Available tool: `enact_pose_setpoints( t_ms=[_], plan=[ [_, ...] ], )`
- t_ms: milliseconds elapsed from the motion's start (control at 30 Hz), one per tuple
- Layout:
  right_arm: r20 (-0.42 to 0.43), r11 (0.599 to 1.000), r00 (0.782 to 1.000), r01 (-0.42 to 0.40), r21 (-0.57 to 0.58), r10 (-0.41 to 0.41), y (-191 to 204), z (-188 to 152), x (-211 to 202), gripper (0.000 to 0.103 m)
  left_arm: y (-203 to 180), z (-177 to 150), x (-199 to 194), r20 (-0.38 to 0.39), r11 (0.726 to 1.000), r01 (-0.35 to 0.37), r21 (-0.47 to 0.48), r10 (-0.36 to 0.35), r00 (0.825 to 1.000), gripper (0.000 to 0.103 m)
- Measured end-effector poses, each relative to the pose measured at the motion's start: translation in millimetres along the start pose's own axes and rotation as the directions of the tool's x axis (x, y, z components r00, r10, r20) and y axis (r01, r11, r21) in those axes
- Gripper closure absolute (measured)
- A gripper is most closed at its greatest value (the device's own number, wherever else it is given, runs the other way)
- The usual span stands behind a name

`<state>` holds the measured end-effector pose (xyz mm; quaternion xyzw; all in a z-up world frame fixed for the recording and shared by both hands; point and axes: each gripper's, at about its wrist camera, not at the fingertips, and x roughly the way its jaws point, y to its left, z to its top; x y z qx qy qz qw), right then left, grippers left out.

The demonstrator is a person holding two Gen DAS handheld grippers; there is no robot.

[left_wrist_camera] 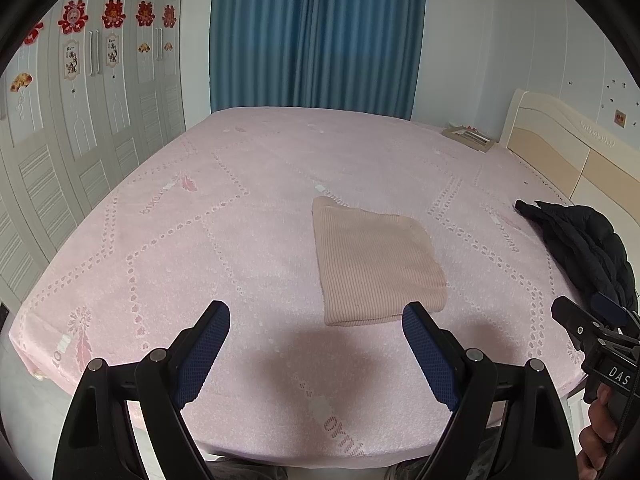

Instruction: Fold small clothes

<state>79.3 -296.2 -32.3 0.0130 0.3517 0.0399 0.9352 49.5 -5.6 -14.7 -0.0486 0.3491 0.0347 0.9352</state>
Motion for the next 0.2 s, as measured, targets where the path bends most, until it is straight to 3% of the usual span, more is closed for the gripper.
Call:
enact_pose_setpoints(
  t_ms=[200],
  plan=[
    [0.001, 1.000, 1.000, 0.000, -0.005, 0.000, 1.9, 0.1, -1.0, 0.001, 0.3, 3.5, -0.6, 0.002, 1.000, 0.001, 0.003, -0.001, 1.000, 0.015]
  ],
)
